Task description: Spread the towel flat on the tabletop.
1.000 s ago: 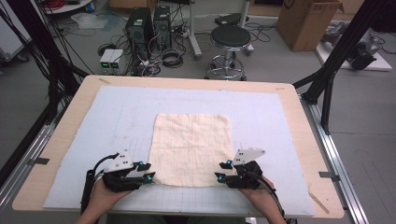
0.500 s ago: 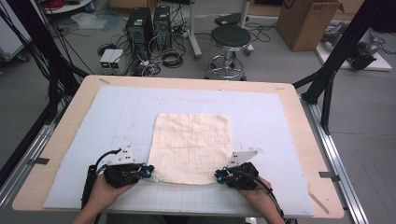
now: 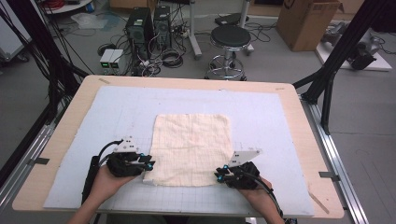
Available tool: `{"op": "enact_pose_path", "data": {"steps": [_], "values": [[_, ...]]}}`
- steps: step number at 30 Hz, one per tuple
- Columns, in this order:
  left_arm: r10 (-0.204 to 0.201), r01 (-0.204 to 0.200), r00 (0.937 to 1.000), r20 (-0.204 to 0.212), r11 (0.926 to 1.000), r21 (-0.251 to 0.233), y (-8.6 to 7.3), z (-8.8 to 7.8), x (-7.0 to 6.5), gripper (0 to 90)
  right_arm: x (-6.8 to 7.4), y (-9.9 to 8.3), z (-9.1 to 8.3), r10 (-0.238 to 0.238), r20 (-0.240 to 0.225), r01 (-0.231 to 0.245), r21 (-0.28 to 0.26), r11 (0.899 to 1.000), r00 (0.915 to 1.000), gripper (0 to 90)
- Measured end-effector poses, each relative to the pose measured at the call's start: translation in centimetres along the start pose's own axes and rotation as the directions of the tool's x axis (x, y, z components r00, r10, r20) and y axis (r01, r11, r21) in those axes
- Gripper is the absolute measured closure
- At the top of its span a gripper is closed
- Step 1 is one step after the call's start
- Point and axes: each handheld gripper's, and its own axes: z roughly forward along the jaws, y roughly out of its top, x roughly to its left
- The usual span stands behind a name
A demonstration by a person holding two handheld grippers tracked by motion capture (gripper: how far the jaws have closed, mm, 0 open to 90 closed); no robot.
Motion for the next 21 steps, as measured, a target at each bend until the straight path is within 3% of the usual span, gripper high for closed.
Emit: {"op": "enact_pose_path", "data": {"steps": [5, 8, 12, 13, 15, 18, 21], "values": [[0.005, -0.004, 0.9983, 0.058, 0.9998, -0.019, -1.3, -0.9, -0.4, 71.7, 0.4, -0.3, -0.7, -0.004, -0.007, 0.004, -0.018, 1.0, 1.0, 73.9], [0.012, -0.013, 0.9971, 0.075, 0.9999, 0.008, -1.9, -0.6, -0.6, 71.4, 0.3, -0.6, -0.7, -0.003, -0.031, 0.003, -0.011, 1.0, 0.9995, 68.6], [0.014, -0.02, 0.9965, 0.082, 0.9974, 0.07, -2.1, 0.4, -0.8, 64.2, 0.6, -0.6, 0.1, -0.003, -0.035, 0.004, 0.026, 1.0, 0.9994, 60.0], [0.016, -0.023, 0.9968, 0.078, 0.9958, 0.089, -2.2, 0.7, -0.8, 62.3, 0.6, -0.6, 0.2, -0.012, -0.031, 0.013, 0.027, 1.0, 0.9994, 61.4], [0.017, -0.022, 0.9975, 0.069, 0.9966, 0.079, -2.2, 0.9, -0.8, 65.0, 0.6, -0.4, 0.4, -0.012, -0.038, 0.013, 0.028, 1.0, 0.9992, 67.4], [0.023, -0.027, 0.9985, 0.049, 0.9963, 0.081, -2.3, 1.0, -0.6, 78.7, 0.5, -0.2, 0.7, -0.008, -0.051, 0.01, 0.025, 1.0, 0.9986, 77.1], [0.029, -0.032, 0.9989, 0.036, 0.9968, 0.073, -2.4, 0.9, -0.7, 85.0, 0.4, -0.1, 0.9, -0.008, -0.068, 0.01, 0.026, 1.0, 0.9976, 84.3]]}}
